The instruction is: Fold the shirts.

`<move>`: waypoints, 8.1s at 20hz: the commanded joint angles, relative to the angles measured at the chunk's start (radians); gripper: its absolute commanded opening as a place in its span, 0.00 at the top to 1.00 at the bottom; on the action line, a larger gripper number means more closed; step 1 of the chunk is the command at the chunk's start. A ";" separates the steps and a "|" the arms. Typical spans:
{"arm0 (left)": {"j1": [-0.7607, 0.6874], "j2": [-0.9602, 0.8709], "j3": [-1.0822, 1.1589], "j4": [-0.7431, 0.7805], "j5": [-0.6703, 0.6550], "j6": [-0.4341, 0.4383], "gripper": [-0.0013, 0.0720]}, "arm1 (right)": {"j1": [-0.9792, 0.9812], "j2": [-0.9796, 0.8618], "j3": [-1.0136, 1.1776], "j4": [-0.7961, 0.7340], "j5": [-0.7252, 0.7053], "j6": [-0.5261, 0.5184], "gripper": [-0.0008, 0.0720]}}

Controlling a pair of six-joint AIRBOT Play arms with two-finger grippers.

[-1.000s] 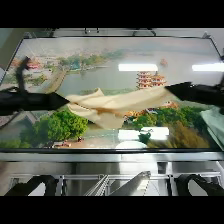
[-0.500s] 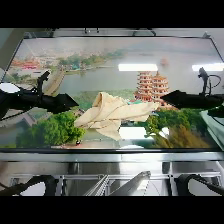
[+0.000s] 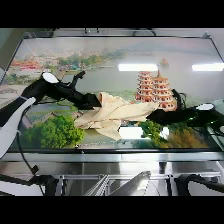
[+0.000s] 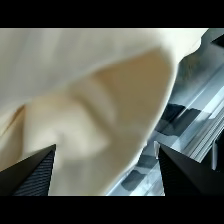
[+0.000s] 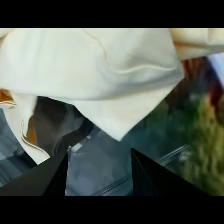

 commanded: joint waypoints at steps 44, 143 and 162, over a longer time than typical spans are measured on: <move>0.246 0.381 -0.158 0.245 -0.004 -0.054 0.00 | -0.157 -0.064 0.507 0.063 0.009 -0.038 0.38; 0.484 -0.344 0.302 0.142 -0.275 -0.058 0.22 | -0.269 0.330 0.146 -0.106 0.256 0.203 0.60; 0.436 -0.355 0.467 0.132 -0.437 -0.005 0.94 | -0.457 -0.065 0.015 -0.089 -0.041 0.127 0.33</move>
